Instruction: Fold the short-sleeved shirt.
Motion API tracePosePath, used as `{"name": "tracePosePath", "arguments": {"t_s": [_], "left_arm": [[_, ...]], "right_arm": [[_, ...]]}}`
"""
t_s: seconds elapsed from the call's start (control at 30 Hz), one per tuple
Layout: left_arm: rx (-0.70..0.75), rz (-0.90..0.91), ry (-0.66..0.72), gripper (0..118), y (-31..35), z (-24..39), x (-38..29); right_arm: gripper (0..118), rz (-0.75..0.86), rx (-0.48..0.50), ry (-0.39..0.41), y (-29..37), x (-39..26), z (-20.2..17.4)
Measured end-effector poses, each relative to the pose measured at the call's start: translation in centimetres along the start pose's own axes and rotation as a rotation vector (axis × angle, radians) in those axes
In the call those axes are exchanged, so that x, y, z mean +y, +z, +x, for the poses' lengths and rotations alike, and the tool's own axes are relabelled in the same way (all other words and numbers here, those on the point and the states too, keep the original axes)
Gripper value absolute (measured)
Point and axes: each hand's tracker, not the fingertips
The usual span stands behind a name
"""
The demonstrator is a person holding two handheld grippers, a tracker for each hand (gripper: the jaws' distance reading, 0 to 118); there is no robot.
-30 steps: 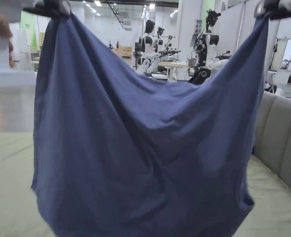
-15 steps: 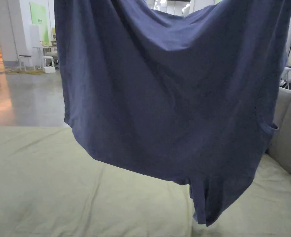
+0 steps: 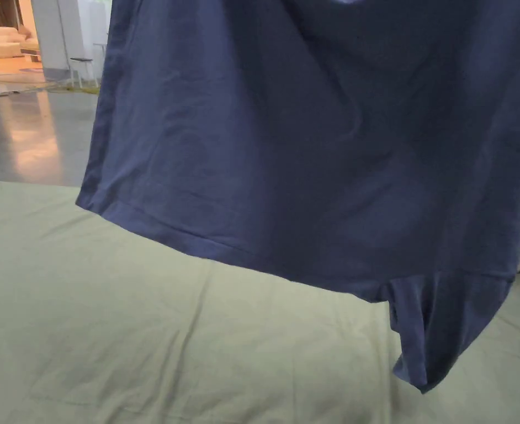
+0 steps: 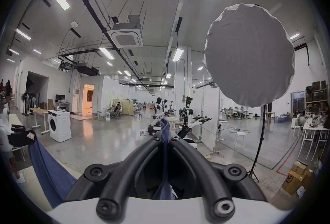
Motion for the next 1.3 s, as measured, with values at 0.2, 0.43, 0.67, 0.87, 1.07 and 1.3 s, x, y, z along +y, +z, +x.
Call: {"name": "tracePosePath", "arguments": {"t_s": [0.2,0.43,0.67,0.87,1.07,1.3], "left_arm": [[-0.014,0.091,0.003,3,0.1,0.2,-0.2],[-0.107,-0.017,0.075,3,1.2,-1.4,-6.5],[-0.193,-0.163,0.205,3,4.9,-1.8,-17.6],[-0.292,-0.227,0.273,3,11.8,-1.7,-26.3],[-0.275,-0.277,0.338,3,21.8,-3.1,-32.6],[-0.232,-0.346,0.333,3,33.0,-3.1,-38.7]], "right_arm": [[4,0.051,-0.028,-0.008,-0.3,-0.2,0.2],[4,-0.033,0.069,-0.012,1.5,-5.8,0.4],[4,-0.156,0.196,-0.106,7.9,-15.3,2.6],[4,-0.236,0.227,-0.235,16.8,-23.2,5.9],[4,-0.318,0.249,-0.298,27.6,-30.6,8.7],[4,-0.376,0.254,-0.391,41.0,-36.8,9.6]]}}
